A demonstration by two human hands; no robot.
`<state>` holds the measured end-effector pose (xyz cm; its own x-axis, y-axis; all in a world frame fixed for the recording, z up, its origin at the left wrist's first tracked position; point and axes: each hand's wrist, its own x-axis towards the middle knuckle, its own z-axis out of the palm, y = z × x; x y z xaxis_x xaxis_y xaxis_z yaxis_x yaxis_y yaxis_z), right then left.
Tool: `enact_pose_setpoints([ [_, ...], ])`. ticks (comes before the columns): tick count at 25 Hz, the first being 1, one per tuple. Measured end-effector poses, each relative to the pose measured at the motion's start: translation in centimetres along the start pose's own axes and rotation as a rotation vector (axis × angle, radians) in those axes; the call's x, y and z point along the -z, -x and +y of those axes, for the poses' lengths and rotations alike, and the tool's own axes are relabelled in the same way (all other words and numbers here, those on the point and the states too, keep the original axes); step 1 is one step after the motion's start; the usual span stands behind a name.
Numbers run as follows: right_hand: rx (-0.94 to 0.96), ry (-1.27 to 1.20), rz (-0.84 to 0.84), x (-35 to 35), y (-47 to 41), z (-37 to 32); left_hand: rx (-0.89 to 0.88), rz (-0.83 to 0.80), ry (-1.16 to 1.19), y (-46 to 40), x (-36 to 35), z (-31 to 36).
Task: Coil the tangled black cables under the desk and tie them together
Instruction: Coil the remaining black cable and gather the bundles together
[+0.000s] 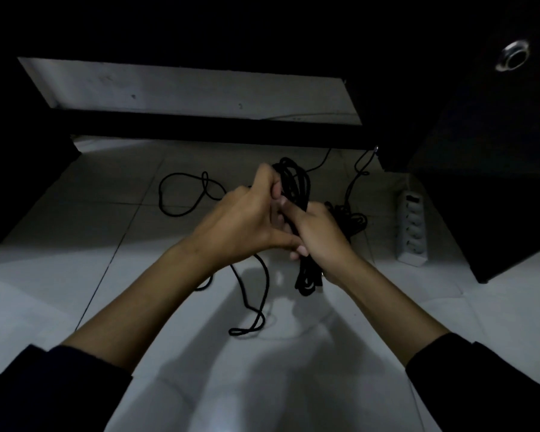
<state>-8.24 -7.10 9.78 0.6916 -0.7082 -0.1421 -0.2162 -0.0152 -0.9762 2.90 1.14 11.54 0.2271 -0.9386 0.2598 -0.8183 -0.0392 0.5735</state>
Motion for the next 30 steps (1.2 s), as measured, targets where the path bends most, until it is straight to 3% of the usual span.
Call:
enact_pose_setpoints([
  [2, -0.010, 0.030, -0.034, 0.2, -0.1, 0.0, 0.051, -0.029, 0.007, 0.1, 0.0, 0.0],
  [6, -0.004, -0.010, -0.095, 1.6, -0.2, 0.0, 0.214, -0.097, 0.338, 0.1, 1.1, -1.4],
  [10, 0.018, 0.073, -0.077, 1.8, 0.0, -0.1, 0.226, -0.097, 0.457, 0.5, 1.2, -1.7],
  [14, 0.013, -0.011, -0.110, 0.3, 0.3, -0.4, 0.180, -0.130, 0.436, -0.1, 0.2, -0.4],
  [21, -0.022, -0.033, -0.091, 0.4, 0.3, 0.0, 0.243, -0.124, 0.140, 0.1, -0.6, -0.1],
  [25, 0.030, -0.027, 0.025, 0.4, 0.5, 0.1, 0.419, -0.295, 0.227, 0.0, -0.3, -0.7],
  [28, -0.019, -0.148, 0.054, 1.1, 0.1, 0.0, 0.423, -0.359, 0.319, 1.0, 0.1, -1.6],
  [30, -0.041, -0.206, 0.062, 1.5, 0.1, 0.2, 0.372, -0.379, 0.526, 1.4, 0.9, -2.5],
])
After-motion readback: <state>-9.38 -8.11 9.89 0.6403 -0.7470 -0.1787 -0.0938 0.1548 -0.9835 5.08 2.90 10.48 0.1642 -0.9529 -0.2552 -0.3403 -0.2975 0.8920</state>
